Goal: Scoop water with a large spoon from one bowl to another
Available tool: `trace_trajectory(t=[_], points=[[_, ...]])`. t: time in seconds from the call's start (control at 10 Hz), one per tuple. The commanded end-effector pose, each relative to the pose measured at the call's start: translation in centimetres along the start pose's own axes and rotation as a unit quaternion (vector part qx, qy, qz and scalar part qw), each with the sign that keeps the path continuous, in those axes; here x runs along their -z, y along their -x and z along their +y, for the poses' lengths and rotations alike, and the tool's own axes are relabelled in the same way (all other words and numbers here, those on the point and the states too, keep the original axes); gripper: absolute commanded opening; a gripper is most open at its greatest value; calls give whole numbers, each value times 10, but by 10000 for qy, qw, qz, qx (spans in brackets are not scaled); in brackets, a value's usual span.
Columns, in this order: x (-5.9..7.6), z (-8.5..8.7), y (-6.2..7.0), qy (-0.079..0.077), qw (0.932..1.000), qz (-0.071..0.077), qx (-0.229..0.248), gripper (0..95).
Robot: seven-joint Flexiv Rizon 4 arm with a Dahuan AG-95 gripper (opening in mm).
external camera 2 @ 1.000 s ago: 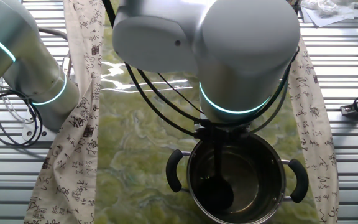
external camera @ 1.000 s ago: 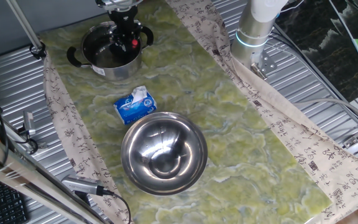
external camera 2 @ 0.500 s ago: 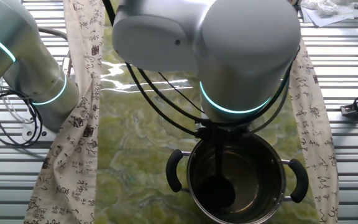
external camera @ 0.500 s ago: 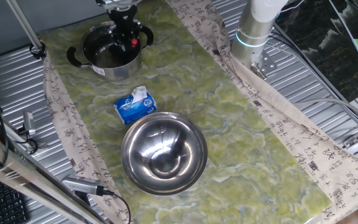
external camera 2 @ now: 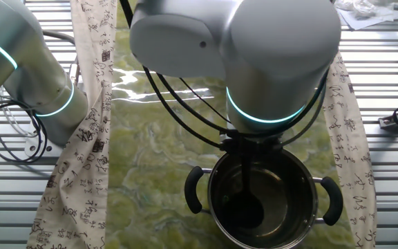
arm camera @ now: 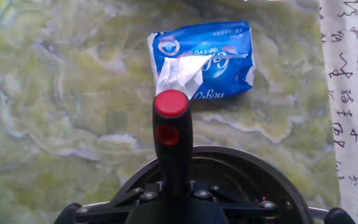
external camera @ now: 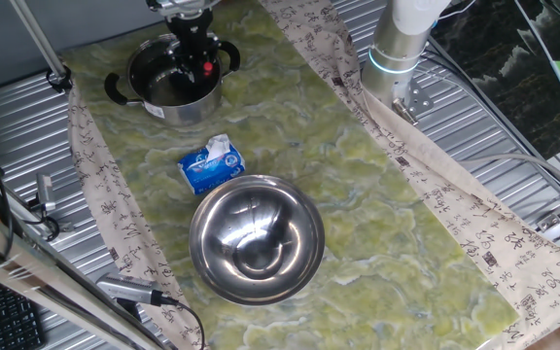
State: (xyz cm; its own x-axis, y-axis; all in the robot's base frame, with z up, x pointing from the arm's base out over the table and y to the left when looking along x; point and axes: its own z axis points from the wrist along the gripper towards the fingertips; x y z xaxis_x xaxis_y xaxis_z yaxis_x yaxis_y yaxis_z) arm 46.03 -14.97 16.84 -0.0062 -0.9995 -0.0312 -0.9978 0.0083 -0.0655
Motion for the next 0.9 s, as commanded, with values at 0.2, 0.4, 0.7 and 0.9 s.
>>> trace_trajectory(t=[0.2, 0.4, 0.7, 0.9], points=[[1, -1, 0, -29, 9998, -19, 182, 570], [1, -2, 0, -31, 9999, -25, 152, 570], [2, -4, 1, -23, 9999, 0, 160, 570], [4, -5, 2, 1, 9999, 14, 126, 570]])
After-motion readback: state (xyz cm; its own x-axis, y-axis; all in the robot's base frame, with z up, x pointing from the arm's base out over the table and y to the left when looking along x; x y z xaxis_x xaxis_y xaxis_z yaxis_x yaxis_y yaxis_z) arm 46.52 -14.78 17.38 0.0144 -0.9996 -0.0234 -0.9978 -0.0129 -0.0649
